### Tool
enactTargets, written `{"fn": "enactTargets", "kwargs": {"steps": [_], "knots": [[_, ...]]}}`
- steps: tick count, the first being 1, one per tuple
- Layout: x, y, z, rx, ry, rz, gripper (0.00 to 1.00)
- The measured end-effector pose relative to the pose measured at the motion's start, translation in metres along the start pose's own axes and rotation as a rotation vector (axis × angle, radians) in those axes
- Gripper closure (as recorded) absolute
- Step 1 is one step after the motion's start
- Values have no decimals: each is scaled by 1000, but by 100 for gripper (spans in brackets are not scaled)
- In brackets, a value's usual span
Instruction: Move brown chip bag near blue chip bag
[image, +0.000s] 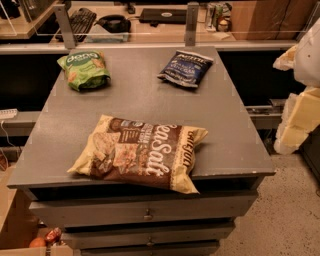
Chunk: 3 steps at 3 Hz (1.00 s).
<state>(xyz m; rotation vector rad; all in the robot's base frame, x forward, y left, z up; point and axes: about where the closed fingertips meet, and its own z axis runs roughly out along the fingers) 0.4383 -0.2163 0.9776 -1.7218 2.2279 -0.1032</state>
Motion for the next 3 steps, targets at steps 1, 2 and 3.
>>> {"fn": "enactTargets", "kwargs": {"steps": [1, 2, 3], "knots": [[0, 0, 0, 0, 0, 0, 0], [-19, 7, 15, -36, -35, -26, 0], [-78, 33, 59, -131, -131, -83, 0]]}}
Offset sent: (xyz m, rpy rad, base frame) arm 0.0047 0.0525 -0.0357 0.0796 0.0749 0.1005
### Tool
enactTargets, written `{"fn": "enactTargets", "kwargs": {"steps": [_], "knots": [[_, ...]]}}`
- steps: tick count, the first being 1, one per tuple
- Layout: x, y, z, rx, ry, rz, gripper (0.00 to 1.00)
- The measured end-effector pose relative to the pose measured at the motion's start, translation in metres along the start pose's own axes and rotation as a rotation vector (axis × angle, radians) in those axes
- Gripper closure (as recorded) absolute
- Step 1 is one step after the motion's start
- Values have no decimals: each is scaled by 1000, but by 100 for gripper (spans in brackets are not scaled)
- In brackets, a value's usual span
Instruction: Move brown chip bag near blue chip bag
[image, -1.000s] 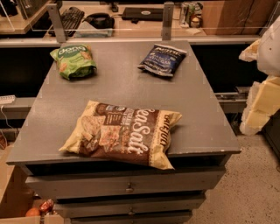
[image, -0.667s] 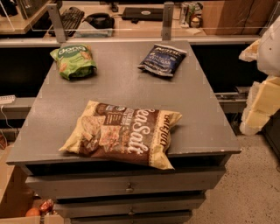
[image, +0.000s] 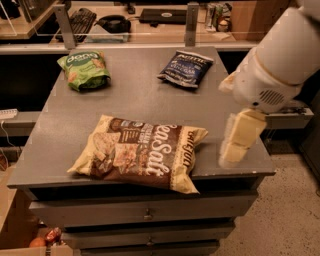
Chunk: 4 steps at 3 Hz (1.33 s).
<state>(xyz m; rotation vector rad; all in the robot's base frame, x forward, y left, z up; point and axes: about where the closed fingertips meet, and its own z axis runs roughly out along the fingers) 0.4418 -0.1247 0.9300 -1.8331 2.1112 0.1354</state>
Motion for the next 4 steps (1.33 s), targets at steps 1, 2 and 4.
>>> {"fn": "enactTargets", "kwargs": {"steps": [1, 2, 4], "knots": [[-39, 8, 32, -58, -72, -37, 0], [-77, 17, 59, -112, -144, -60, 0], [-112, 40, 112, -218, -216, -38, 0]]}}
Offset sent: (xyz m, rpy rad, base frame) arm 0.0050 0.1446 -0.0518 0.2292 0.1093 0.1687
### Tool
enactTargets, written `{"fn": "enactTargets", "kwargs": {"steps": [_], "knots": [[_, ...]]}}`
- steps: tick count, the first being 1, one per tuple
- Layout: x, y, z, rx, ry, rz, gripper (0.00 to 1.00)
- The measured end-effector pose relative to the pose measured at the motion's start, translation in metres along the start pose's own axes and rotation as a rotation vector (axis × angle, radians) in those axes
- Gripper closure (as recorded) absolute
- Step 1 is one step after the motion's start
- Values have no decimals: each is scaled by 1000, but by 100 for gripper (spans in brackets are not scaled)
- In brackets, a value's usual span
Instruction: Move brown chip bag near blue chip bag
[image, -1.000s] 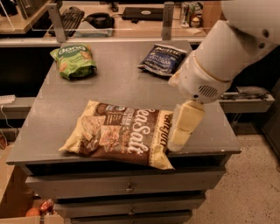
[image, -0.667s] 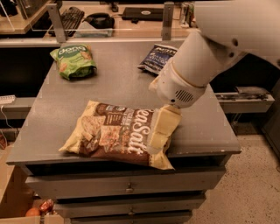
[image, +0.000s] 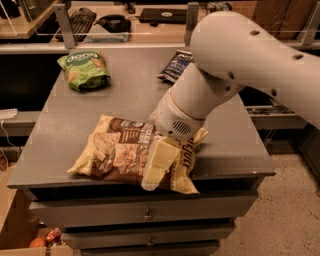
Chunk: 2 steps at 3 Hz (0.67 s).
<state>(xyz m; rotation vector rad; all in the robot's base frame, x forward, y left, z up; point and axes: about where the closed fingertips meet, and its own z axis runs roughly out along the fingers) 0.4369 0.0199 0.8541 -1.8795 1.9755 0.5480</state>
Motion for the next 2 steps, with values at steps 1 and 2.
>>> {"fn": "enactTargets", "kwargs": {"steps": [1, 2], "knots": [[3, -1, 4, 8, -10, 4, 16], [-4, 0, -3, 22, -35, -12, 41]]}}
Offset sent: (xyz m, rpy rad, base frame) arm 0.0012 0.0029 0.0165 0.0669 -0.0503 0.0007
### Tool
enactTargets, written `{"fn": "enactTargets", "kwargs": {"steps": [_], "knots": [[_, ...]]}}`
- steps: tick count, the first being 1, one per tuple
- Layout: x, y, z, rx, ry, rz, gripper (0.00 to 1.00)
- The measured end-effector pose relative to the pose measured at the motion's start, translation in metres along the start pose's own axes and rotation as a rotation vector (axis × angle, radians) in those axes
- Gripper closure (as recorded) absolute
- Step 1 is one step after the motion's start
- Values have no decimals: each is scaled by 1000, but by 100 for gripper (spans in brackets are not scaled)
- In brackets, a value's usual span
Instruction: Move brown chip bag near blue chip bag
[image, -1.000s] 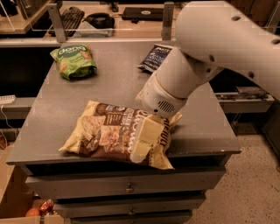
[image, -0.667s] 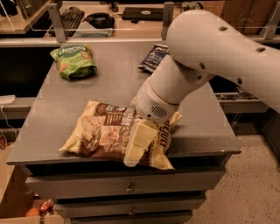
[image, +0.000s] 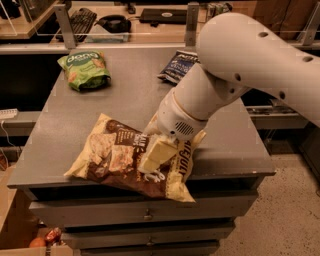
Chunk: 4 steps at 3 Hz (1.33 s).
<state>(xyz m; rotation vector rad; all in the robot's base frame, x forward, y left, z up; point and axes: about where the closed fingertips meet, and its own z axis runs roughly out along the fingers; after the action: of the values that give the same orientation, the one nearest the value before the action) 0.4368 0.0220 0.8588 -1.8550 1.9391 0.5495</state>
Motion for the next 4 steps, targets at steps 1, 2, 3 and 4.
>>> {"fn": "enactTargets", "kwargs": {"steps": [1, 2, 3, 4], "knots": [[-6, 1, -6, 9, -22, -14, 64], [-14, -2, -15, 29, -41, -29, 87], [-27, -15, -43, 91, -53, -56, 100], [-27, -15, -43, 91, -53, -56, 100]]}}
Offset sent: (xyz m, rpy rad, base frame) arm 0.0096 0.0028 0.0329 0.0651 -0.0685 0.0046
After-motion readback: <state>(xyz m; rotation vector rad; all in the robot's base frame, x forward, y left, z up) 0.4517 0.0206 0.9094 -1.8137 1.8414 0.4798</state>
